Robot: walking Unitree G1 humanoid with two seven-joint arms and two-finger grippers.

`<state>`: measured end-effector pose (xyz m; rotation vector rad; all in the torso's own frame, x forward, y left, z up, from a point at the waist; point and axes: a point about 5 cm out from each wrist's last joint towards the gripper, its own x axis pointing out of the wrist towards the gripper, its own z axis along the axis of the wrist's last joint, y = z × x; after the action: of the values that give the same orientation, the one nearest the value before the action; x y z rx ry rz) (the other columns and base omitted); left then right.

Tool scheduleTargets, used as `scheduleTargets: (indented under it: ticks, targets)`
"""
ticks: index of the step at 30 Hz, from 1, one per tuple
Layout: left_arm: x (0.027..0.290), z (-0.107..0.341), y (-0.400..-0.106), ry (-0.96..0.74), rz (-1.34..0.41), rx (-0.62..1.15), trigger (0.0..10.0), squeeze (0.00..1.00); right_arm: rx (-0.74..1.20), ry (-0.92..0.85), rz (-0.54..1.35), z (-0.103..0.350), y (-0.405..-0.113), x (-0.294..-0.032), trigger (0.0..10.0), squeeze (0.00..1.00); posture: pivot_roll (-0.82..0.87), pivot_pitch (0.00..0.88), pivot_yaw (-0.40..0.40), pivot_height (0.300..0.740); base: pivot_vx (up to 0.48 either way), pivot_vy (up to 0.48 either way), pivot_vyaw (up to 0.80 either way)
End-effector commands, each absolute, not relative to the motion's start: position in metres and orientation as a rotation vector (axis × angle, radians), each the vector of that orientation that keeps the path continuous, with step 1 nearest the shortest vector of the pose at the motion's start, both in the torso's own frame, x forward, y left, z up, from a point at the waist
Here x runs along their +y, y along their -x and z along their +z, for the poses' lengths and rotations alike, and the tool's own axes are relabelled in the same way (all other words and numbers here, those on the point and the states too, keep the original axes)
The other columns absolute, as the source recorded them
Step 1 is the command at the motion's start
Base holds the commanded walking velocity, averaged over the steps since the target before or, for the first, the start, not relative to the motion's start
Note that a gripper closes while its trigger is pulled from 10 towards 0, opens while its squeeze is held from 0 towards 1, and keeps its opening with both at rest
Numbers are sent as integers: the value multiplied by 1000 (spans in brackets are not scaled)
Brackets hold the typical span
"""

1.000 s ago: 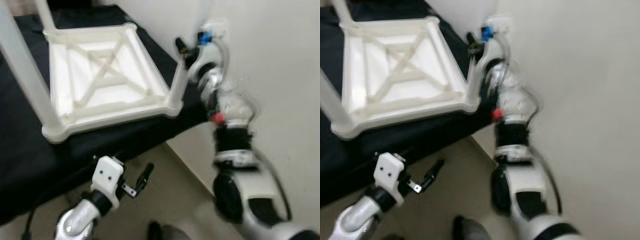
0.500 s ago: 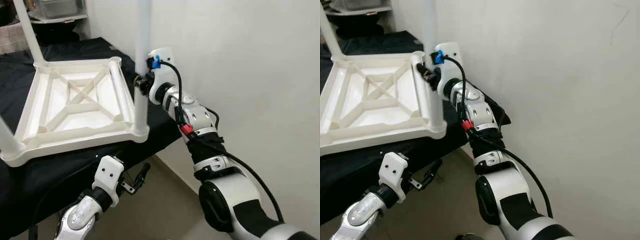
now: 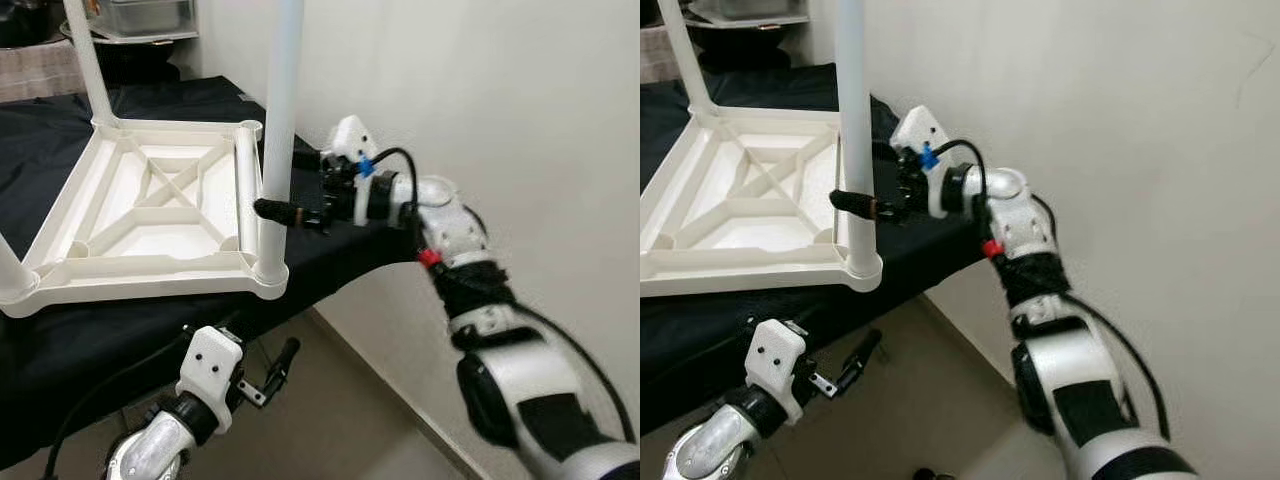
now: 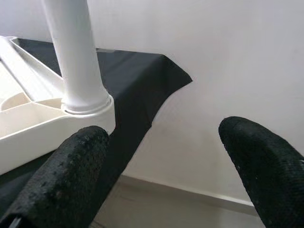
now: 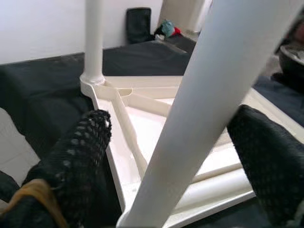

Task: Building children table

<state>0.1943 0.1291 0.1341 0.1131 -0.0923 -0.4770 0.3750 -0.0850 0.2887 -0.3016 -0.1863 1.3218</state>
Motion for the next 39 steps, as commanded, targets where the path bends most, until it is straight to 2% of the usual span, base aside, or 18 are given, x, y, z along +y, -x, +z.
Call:
scheduleTargets:
  ticks: [1,5,6,14,18,21,25,28,30,33,35,36,37,39]
  targets:
    - [127,134,-192,-122,-489,-78,10000,0,-206,276,1381,294,-373,-85,10000,1000,79,149,-132,740,0,0,0]
    - [126,135,-185,-117,-489,-72,10000,0,-194,229,1431,302,-374,-90,10000,1000,95,178,-136,740,0,0,0]
    - [126,136,-182,-114,-489,-68,10000,0,-179,206,1451,303,-374,-90,10000,0,96,191,-136,740,0,0,0]
    - [125,141,-171,-97,-490,-57,10000,0,-129,142,1587,285,-370,-68,10000,0,103,231,-134,740,0,0,0]
    - [124,143,-167,-91,-490,-51,10000,0,-128,135,1594,280,-371,-58,10000,0,106,244,-137,740,0,0,0]
    - [122,145,-163,-82,-490,-47,10000,0,-143,148,1436,279,-380,-52,10000,0,99,261,-144,740,0,0,0]
    - [121,147,-162,-75,-490,-46,10000,0,-153,152,1372,280,-384,-55,10000,0,93,263,-146,740,0,0,0]
    - [120,147,-162,-65,-495,-41,10000,0,-180,96,1272,279,-388,-69,10000,0,79,253,-149,740,0,0,0]
    - [120,147,-162,-65,-495,-41,10000,0,-180,96,1272,279,-388,-69,10000,0,79,253,-149,740,0,0,0]
    - [122,147,-167,-116,-471,-21,10000,0,-134,55,1003,253,-395,-97,10000,0,54,230,-151,740,0,0,0]
    - [122,147,-167,-116,-471,-21,10000,0,-134,55,1003,253,-395,-97,10000,0,54,230,-151,740,0,0,0]
    - [123,147,-169,-154,-463,-13,10000,0,-113,17,891,235,-393,-111,10000,0,41,216,-147,740,0,0,0]
    - [123,147,-169,-154,-463,-13,10000,0,-113,17,891,235,-393,-111,10000,0,41,216,-147,740,0,0,0]
    - [129,150,-184,-213,-404,-24,10000,0,-62,-60,662,192,-370,-138,10000,0,6,175,-133,740,0,0,0]
